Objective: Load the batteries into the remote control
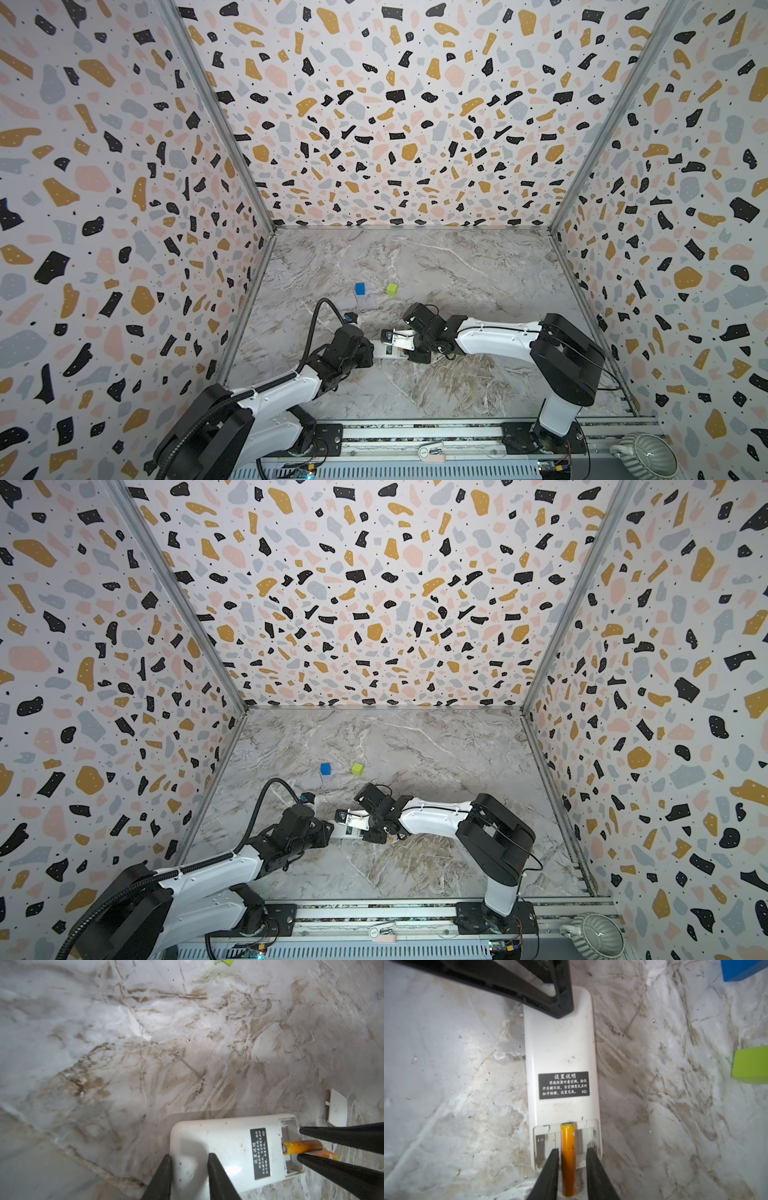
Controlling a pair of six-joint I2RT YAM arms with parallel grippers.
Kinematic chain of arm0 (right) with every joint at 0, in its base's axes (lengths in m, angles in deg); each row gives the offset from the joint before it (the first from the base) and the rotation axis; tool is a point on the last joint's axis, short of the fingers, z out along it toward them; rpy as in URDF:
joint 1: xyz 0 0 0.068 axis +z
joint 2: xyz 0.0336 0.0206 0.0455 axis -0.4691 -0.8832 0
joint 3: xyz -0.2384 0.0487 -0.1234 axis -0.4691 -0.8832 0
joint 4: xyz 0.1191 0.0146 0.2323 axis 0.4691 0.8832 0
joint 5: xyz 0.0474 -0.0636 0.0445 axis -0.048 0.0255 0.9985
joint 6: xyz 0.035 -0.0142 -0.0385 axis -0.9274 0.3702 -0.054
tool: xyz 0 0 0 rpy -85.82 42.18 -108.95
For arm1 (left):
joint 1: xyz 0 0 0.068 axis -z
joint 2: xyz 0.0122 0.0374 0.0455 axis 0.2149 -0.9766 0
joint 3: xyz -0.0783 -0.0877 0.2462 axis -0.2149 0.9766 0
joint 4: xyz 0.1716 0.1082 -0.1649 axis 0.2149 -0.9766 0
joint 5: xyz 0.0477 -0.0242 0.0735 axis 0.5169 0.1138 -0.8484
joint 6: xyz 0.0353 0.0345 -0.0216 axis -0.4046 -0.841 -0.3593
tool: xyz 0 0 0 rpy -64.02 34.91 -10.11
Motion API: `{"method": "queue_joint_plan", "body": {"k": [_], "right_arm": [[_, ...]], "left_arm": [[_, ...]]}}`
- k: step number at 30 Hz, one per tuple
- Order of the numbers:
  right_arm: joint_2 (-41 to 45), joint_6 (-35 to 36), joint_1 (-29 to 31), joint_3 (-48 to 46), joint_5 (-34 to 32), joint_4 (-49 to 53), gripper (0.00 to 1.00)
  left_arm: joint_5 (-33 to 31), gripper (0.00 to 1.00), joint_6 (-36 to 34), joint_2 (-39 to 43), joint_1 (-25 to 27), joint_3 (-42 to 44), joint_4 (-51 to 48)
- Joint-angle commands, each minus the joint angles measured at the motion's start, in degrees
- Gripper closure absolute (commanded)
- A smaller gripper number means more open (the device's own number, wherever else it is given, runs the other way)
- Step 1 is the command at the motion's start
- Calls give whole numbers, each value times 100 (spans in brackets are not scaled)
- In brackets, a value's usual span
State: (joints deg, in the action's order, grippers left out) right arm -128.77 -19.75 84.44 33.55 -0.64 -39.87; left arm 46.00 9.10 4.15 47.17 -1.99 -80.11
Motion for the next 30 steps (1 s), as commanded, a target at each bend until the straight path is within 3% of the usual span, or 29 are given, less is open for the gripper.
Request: {"method": "queue_joint_plan", "body": {"k": [1, 6, 19, 30], "right_arm": [[24, 131, 12, 20, 98, 207, 78], [18, 493, 29, -21, 175, 248, 85], [135, 1470, 25, 52, 236, 595, 85], [125, 1789, 73, 89, -141, 679, 88]], "left_arm": [[55, 69, -67, -57, 4, 164, -268], [64, 69, -63, -35, 9, 173, -259], [125, 69, -89, -81, 4, 173, -195], [126, 69, -89, -79, 4, 173, -187]]}}
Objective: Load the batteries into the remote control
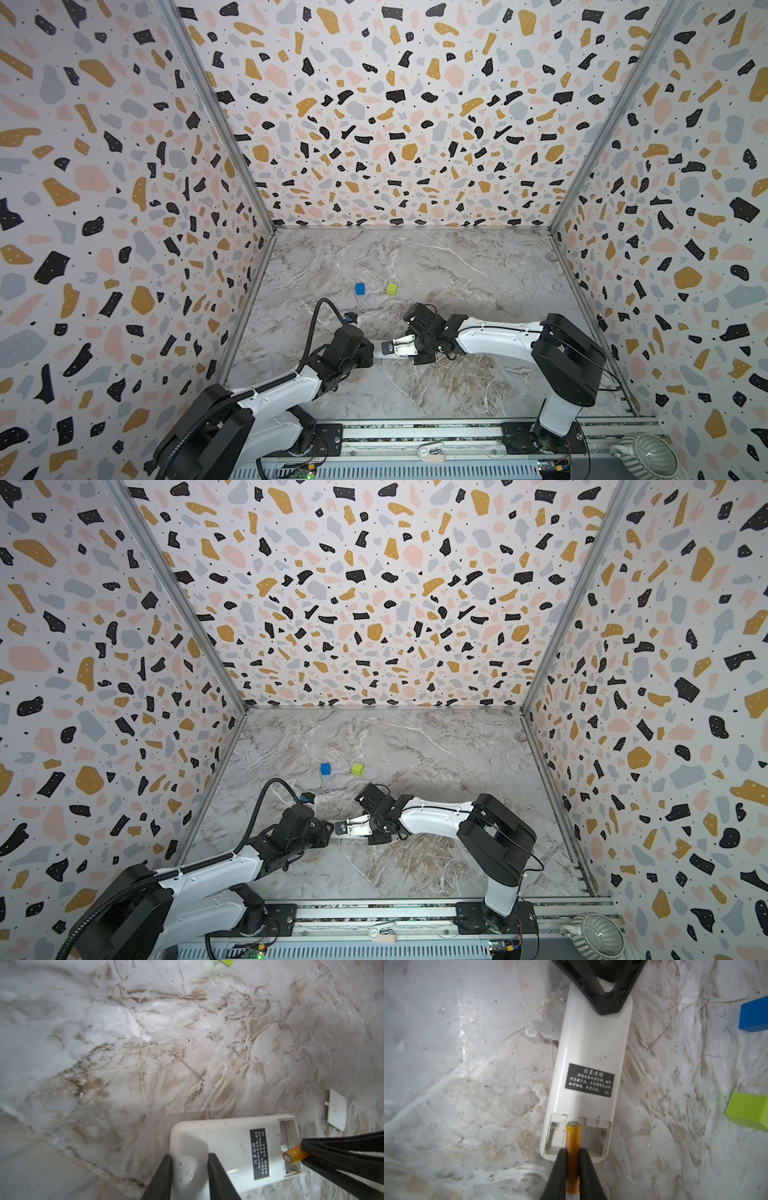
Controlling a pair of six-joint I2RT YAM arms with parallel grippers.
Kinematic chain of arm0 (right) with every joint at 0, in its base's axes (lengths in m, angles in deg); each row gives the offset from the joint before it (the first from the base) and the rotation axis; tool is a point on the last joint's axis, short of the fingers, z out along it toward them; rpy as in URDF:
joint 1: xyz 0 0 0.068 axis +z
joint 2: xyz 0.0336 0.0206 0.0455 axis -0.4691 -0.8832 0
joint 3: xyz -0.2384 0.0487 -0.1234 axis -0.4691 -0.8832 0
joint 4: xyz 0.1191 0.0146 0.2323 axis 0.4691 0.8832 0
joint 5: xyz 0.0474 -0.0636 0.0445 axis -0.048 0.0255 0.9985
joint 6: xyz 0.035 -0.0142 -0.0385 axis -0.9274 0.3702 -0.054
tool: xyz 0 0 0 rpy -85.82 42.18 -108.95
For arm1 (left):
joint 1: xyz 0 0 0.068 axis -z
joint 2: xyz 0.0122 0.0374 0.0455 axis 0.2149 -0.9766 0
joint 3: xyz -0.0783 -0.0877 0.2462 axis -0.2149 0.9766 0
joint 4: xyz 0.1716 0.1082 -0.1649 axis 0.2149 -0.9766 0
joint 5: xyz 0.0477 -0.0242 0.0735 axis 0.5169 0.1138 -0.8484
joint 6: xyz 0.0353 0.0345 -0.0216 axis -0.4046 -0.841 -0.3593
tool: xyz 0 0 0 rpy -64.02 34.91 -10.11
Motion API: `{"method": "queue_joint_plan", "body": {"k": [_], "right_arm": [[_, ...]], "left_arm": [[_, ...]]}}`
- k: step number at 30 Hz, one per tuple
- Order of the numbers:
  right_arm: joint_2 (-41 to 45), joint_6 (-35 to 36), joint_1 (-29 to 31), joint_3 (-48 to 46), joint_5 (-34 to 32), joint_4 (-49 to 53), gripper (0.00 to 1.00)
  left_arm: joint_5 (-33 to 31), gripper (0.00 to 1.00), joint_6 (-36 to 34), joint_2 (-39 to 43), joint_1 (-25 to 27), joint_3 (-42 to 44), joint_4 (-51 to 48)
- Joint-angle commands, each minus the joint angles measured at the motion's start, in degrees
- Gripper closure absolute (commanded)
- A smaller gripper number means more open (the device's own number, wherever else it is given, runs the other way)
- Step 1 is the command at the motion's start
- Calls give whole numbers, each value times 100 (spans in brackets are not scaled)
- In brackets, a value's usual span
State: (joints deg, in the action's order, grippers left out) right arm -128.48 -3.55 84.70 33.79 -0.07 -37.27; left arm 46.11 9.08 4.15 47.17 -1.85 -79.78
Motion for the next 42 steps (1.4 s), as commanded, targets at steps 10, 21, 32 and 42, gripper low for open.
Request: {"method": "queue_joint_plan", "body": {"k": [10, 21, 32, 42], "right_arm": [[110, 299, 133, 16, -392, 241, 77], [138, 360, 215, -46, -572, 57, 76], [38, 481, 262, -17, -553, 127, 86], [-69, 548, 411, -60, -671, 191, 84]], "left_arm": [[88, 69, -87, -100, 5, 151, -220], [80, 69, -78, -89, 4, 173, -193], [80, 69, -61, -156, 5, 160, -189], [71, 69, -61, -158, 6, 160, -193]]}}
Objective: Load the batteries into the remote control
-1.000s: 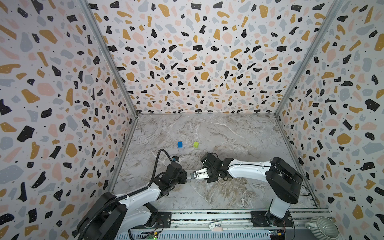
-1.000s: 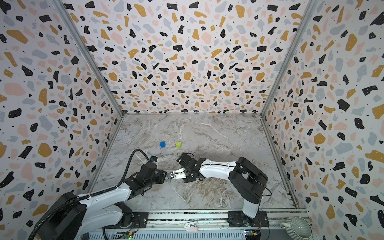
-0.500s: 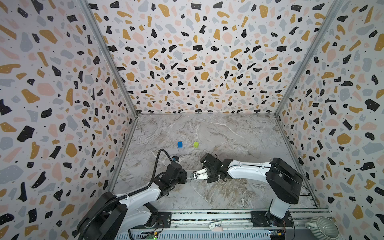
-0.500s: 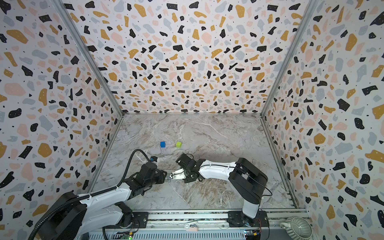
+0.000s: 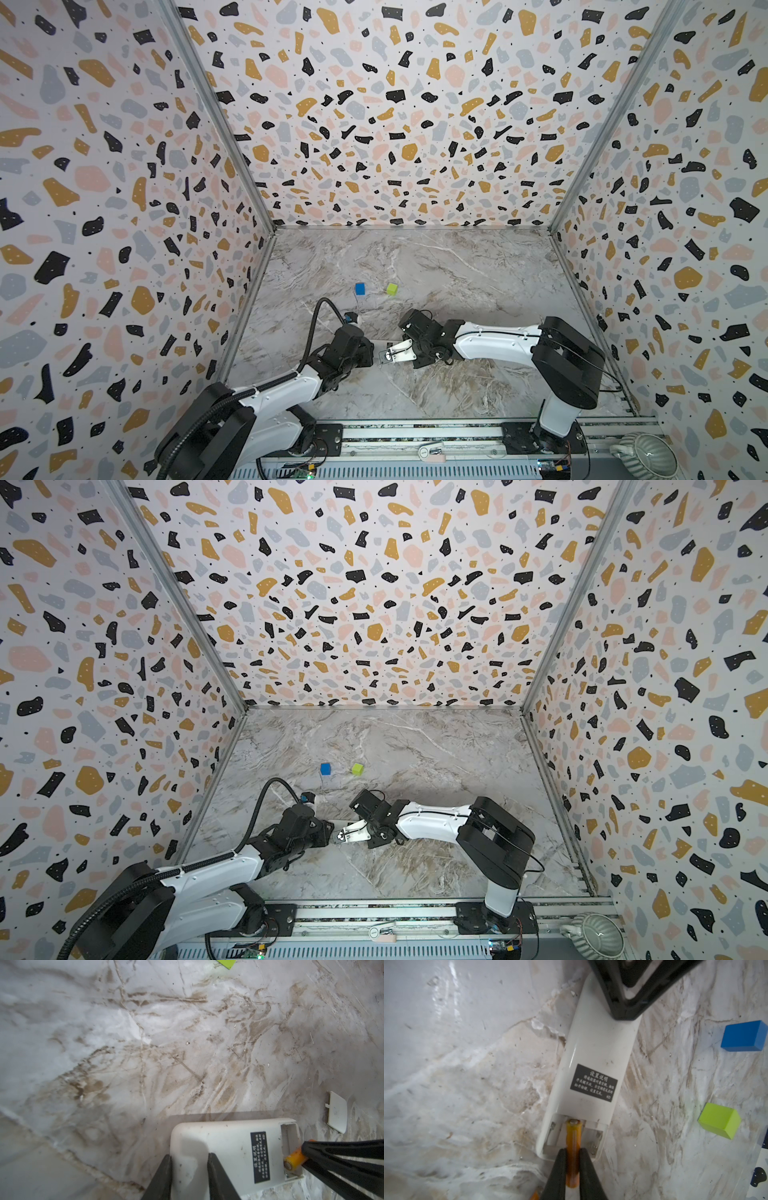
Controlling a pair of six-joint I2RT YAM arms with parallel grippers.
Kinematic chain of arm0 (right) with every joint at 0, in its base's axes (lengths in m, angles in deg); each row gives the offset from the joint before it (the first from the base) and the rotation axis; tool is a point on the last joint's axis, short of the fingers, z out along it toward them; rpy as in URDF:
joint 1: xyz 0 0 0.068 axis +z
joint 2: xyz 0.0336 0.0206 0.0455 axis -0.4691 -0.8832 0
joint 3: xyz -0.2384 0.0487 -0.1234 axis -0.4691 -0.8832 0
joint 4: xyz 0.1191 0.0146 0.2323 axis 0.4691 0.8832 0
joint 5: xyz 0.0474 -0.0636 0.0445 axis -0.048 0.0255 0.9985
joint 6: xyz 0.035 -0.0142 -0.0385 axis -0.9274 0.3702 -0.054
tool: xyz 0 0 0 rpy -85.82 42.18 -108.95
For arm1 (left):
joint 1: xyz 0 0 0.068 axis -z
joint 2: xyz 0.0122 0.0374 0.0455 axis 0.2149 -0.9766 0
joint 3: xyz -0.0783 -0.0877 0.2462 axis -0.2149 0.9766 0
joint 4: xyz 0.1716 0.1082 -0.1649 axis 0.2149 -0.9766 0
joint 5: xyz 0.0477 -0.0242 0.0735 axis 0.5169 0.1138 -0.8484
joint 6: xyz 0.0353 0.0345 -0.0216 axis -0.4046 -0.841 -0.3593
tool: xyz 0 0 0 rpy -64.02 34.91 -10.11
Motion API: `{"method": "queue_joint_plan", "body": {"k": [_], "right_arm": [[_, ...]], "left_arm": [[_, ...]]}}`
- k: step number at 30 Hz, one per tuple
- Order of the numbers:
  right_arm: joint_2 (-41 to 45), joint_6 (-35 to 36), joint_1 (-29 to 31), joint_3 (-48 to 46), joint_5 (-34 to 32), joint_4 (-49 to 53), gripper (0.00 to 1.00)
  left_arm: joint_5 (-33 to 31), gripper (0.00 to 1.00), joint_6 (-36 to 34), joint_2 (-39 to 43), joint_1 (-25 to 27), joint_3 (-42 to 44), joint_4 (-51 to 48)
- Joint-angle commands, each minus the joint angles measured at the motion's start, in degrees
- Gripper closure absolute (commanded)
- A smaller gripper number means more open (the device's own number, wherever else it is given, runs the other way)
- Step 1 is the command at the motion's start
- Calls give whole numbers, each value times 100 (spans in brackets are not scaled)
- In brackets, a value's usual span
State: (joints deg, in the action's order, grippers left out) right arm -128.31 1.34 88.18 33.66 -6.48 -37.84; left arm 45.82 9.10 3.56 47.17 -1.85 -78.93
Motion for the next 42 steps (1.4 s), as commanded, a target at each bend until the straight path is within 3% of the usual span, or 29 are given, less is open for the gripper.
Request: {"method": "queue_joint_plan", "body": {"k": [1, 30, 42], "right_arm": [[-88, 84, 72, -55, -59, 251, 84], [147, 675, 86, -519, -801, -513, 87], [228, 777, 144, -664, -983, -844, 76]], "left_arm": [[99, 69, -63, -104, 5, 160, -277], [64, 70, -45, -117, 4, 168, -252], [73, 70, -50, -121, 5, 190, -209]]}}
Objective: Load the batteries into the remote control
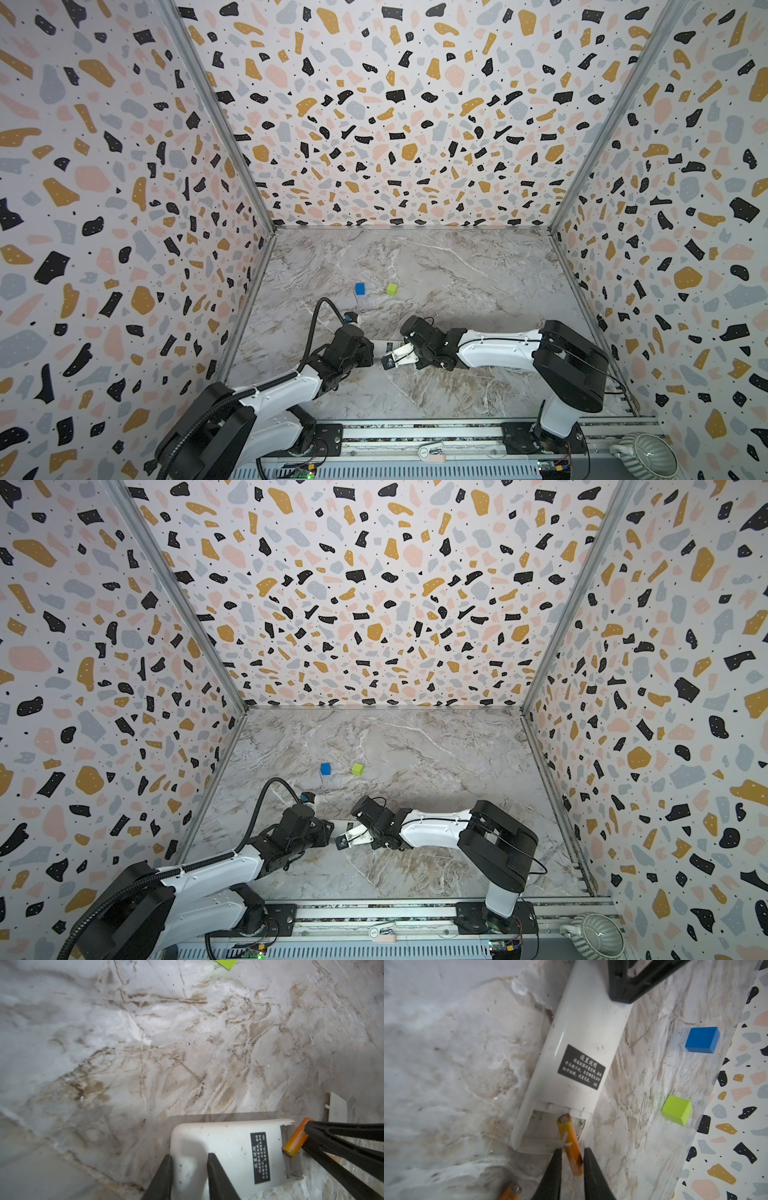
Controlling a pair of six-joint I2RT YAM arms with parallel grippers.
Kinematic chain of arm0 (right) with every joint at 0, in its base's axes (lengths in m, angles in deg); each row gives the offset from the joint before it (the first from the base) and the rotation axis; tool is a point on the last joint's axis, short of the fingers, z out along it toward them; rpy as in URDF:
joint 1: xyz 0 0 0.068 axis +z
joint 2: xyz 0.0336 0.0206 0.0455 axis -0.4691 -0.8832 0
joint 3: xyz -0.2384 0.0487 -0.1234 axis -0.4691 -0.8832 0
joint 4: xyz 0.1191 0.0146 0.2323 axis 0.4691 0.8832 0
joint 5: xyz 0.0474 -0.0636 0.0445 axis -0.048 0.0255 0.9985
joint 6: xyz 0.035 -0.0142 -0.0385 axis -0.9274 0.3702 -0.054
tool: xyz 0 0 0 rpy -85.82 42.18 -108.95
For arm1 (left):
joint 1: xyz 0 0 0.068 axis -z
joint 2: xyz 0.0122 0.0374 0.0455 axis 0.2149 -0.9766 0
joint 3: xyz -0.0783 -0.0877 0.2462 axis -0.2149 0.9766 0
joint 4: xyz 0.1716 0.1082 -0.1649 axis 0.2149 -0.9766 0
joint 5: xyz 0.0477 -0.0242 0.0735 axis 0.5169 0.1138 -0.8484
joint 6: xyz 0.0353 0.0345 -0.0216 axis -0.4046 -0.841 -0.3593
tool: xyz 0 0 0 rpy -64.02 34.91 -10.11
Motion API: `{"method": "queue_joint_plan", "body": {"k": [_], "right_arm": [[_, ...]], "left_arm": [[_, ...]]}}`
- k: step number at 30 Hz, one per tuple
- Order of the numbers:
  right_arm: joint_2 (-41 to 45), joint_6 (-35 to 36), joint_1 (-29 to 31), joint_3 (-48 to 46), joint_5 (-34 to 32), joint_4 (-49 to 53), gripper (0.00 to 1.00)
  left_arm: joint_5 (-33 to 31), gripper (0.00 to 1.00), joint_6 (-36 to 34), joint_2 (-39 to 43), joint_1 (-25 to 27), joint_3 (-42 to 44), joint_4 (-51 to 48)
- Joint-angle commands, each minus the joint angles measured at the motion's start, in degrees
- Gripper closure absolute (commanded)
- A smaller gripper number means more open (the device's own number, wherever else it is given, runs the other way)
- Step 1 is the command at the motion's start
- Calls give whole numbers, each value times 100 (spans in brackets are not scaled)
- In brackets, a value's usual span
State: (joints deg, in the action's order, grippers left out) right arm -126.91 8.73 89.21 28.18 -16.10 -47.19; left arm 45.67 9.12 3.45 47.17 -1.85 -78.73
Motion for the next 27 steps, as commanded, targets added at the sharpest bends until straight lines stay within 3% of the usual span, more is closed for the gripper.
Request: {"method": "queue_joint_plan", "body": {"k": [1, 10, 19, 27], "right_arm": [[91, 37, 49, -125, -22, 72, 75], [321, 65, 128, -294, -152, -199, 66], [367, 53, 163, -325, -280, -215, 66], [834, -895, 113, -228, 66, -294, 59]], "left_arm": [[88, 70, -47, -114, 4, 195, -228], [88, 70, -38, -115, 4, 195, -229], [88, 70, -39, -88, 5, 199, -236], [79, 70, -38, -80, 4, 195, -236]]}}
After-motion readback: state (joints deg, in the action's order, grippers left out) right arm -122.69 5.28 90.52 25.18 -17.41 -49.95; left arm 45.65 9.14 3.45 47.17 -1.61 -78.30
